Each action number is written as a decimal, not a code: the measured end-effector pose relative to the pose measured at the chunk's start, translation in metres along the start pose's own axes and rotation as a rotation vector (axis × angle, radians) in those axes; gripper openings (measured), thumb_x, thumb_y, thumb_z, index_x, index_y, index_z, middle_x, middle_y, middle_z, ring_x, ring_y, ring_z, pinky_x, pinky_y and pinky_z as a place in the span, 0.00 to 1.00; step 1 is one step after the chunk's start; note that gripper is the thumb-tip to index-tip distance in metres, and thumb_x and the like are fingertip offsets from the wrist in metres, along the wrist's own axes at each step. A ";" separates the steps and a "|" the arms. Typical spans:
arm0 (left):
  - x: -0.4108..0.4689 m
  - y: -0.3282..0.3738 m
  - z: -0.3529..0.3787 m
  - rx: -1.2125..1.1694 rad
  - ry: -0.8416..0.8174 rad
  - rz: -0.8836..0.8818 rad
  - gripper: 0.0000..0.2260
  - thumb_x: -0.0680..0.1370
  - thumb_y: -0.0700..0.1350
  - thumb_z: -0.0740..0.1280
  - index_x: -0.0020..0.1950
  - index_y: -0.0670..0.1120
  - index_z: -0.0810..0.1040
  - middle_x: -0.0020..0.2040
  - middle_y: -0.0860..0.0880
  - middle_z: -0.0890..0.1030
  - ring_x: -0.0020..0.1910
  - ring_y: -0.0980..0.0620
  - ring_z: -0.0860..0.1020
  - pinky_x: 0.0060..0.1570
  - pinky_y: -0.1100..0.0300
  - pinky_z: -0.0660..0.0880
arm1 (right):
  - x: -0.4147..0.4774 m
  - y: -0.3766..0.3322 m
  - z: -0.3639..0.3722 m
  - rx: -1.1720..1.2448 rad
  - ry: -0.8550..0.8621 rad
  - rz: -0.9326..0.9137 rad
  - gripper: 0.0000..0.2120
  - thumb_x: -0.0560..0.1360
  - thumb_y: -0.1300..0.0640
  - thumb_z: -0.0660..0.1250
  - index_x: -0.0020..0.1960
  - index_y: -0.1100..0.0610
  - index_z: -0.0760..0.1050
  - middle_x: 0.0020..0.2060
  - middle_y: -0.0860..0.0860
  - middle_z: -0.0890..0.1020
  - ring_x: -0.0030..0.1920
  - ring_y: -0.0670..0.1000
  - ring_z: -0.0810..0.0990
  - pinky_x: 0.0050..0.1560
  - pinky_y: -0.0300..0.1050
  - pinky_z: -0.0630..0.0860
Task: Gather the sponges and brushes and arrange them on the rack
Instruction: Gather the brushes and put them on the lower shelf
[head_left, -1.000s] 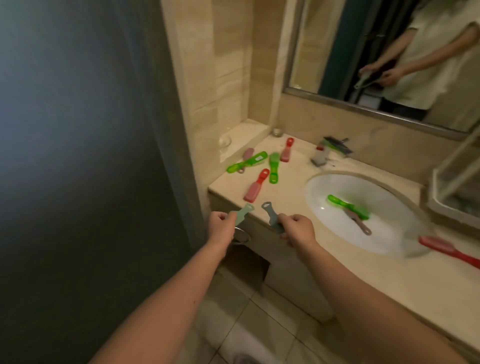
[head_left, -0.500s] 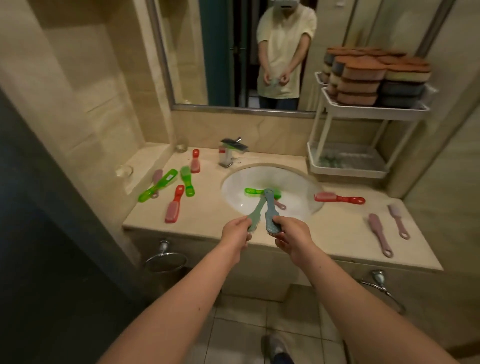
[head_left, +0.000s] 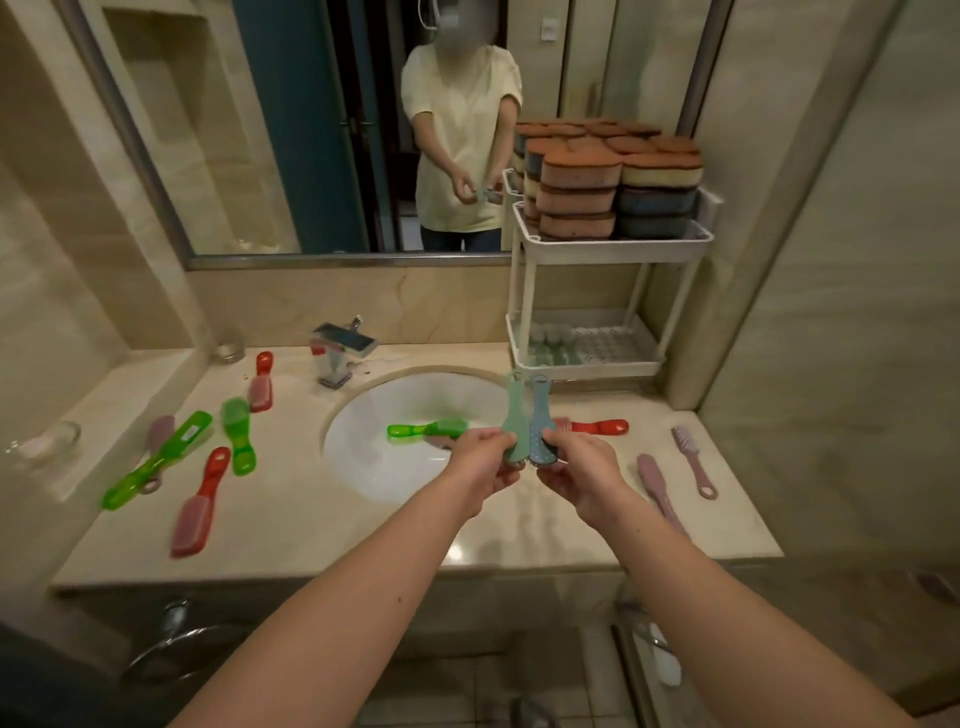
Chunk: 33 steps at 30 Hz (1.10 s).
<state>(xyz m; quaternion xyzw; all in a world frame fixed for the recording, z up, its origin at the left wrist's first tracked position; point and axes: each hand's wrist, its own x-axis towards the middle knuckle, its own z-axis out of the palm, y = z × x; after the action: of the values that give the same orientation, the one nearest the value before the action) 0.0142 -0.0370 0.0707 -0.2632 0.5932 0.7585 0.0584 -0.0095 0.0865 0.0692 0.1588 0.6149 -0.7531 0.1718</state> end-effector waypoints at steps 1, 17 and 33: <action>0.012 0.005 0.010 0.003 -0.003 0.002 0.03 0.81 0.38 0.62 0.49 0.44 0.73 0.41 0.44 0.79 0.34 0.51 0.76 0.33 0.61 0.76 | 0.014 -0.008 -0.004 0.001 -0.001 0.001 0.08 0.77 0.62 0.67 0.54 0.64 0.76 0.36 0.54 0.80 0.23 0.44 0.75 0.33 0.42 0.76; 0.206 0.074 0.137 0.322 0.072 0.114 0.26 0.77 0.38 0.65 0.73 0.50 0.62 0.60 0.42 0.78 0.47 0.47 0.79 0.49 0.52 0.78 | 0.233 -0.119 -0.049 -0.124 -0.026 0.048 0.02 0.76 0.61 0.69 0.48 0.59 0.77 0.38 0.54 0.82 0.35 0.49 0.80 0.37 0.41 0.77; 0.304 0.069 0.153 0.795 0.272 0.084 0.21 0.78 0.40 0.60 0.72 0.46 0.66 0.69 0.39 0.67 0.59 0.39 0.75 0.58 0.50 0.76 | 0.357 -0.122 -0.017 -0.562 -0.087 0.110 0.07 0.73 0.59 0.71 0.37 0.57 0.78 0.33 0.53 0.81 0.30 0.49 0.76 0.27 0.40 0.70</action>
<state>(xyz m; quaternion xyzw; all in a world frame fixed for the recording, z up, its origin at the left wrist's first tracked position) -0.3237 0.0174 0.0122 -0.2934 0.8523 0.4305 0.0455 -0.3828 0.1031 0.0112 0.1056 0.7822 -0.5487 0.2757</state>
